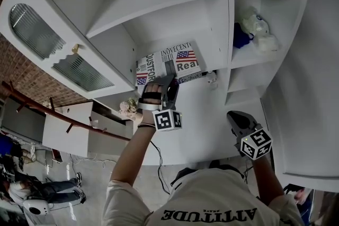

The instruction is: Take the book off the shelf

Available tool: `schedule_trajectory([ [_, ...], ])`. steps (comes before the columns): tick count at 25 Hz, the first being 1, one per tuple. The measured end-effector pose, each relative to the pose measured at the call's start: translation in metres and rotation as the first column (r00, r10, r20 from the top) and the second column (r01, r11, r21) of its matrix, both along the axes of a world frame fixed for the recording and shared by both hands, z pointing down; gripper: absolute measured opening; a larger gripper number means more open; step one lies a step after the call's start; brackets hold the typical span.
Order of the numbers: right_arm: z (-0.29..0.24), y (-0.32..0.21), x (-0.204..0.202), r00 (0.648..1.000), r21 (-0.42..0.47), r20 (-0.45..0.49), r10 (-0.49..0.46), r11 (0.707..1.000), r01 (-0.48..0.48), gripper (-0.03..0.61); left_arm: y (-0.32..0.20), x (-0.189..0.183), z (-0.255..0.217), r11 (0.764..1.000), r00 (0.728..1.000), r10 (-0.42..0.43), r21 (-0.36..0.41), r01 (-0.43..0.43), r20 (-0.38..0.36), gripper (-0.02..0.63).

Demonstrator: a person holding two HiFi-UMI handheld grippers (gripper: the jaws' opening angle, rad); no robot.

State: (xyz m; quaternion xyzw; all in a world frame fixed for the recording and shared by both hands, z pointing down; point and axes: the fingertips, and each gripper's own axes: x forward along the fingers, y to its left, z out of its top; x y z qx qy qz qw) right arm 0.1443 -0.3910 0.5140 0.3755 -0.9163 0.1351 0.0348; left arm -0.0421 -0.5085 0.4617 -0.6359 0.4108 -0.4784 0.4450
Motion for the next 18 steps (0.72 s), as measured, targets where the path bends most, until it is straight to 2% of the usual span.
schedule_trajectory([
  [4,0.001,0.0,0.001,1.0,-0.007,0.011,0.0,1.0,0.0,0.034,0.013,0.003,-0.01,0.999,0.999,0.022,0.024,-0.022,-0.037,0.192],
  [8,0.002,0.001,0.001,1.0,-0.009,0.02,-0.002,1.0,0.002,0.034,0.025,0.006,-0.039,0.996,0.988,0.045,0.089,-0.032,-0.149,0.185],
  [14,0.003,0.003,0.007,0.999,-0.017,0.04,0.008,1.0,-0.008,0.034,0.041,0.002,-0.071,0.989,0.947,0.07,0.143,-0.027,-0.313,0.181],
  [18,0.004,0.003,0.008,0.999,-0.024,0.047,0.008,1.0,-0.006,0.034,0.058,-0.002,-0.091,0.986,0.905,0.082,0.169,-0.011,-0.418,0.181],
])
